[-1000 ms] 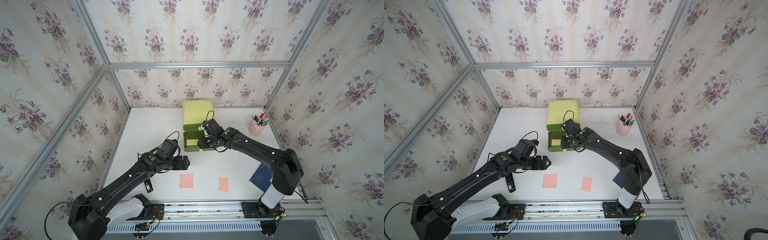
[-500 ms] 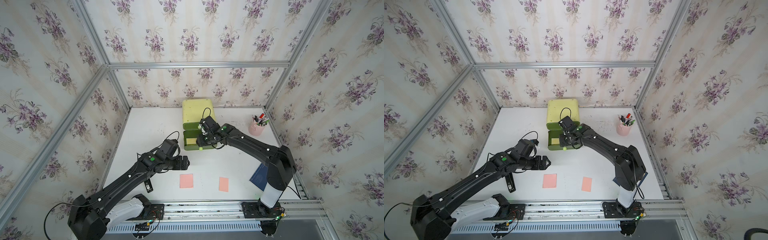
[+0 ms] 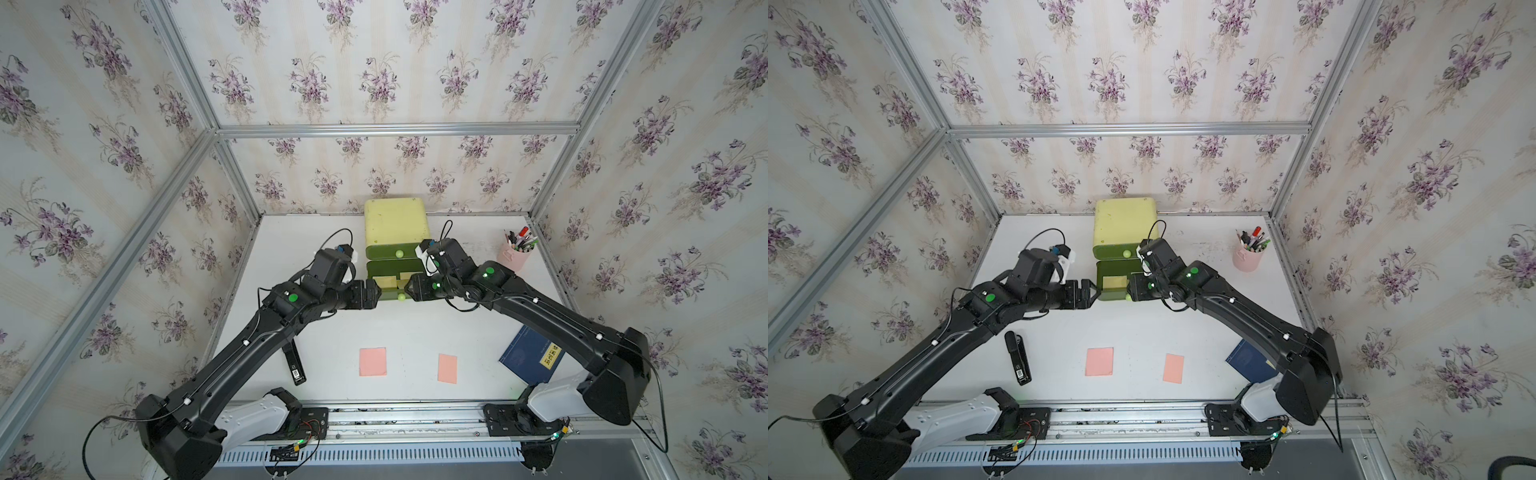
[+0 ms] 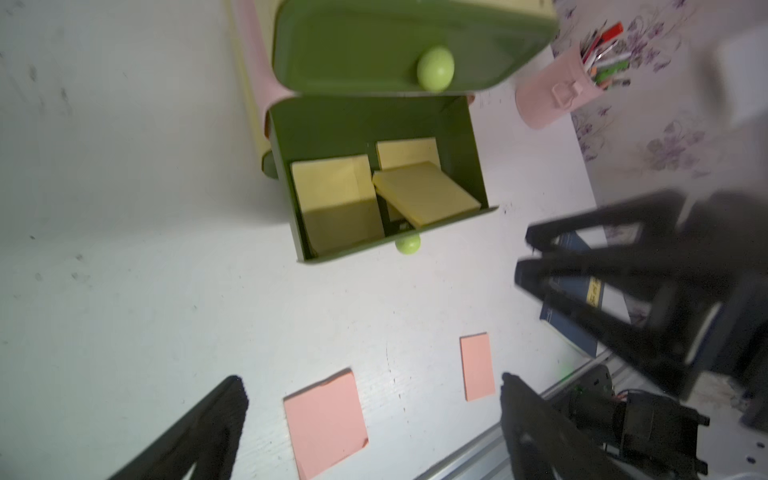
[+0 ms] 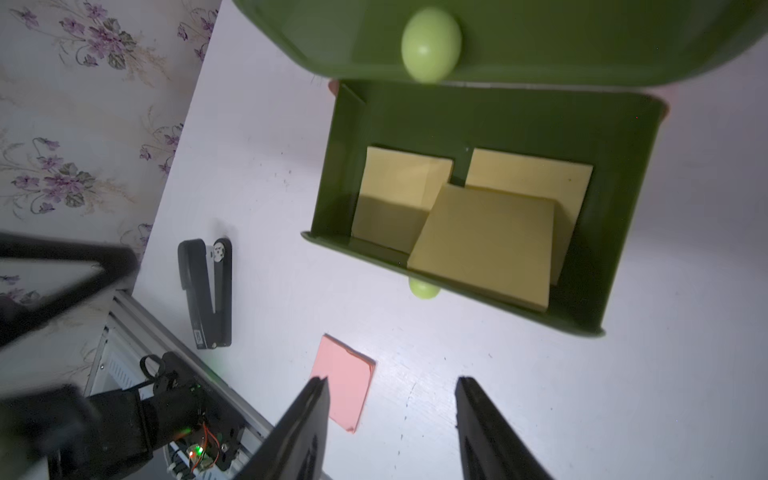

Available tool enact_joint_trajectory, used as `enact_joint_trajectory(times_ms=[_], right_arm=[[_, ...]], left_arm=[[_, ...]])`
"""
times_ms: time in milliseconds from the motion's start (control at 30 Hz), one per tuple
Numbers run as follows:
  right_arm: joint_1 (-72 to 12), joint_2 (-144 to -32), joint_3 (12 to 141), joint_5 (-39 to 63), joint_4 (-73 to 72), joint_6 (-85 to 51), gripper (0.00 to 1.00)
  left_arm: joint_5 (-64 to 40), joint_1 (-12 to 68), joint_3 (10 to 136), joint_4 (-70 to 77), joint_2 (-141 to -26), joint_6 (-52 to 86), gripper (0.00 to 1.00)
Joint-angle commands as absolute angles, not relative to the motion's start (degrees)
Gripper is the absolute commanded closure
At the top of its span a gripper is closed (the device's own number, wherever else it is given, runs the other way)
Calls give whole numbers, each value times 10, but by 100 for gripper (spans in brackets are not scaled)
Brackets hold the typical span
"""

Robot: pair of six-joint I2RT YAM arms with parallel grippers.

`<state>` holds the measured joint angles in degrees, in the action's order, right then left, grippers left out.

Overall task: Please put the sticky notes in the drawer by color
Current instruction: Close the drawer in the storage box.

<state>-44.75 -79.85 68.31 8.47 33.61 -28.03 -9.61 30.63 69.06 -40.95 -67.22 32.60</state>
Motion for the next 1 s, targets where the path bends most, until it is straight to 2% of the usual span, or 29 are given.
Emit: enact_joint_trajectory(times_ms=[0, 133, 200, 233, 467, 633, 967], right_arm=[[-456, -763, 617, 133, 257, -275, 50], [-461, -736, 560, 122, 218, -271, 50], [-462, -737, 539, 110, 194, -256, 51], [-463, -743, 536, 100, 193, -248, 51], [-490, -797, 546, 58, 195, -207, 51], [-491, -823, 557, 33, 186, -191, 50], [-491, -891, 616, -8, 190, -149, 48]], left_arm=[[-103, 266, 768, -418, -722, 270, 10], [-111, 226, 867, -421, -805, 217, 20], [-116, 213, 920, -426, -870, 196, 30], [-116, 208, 943, -429, -892, 189, 31], [-124, 200, 1089, -465, -1039, 163, 30], [-136, 200, 1128, -478, -1099, 165, 28], [-143, 200, 1085, -460, -1101, 171, 28]])
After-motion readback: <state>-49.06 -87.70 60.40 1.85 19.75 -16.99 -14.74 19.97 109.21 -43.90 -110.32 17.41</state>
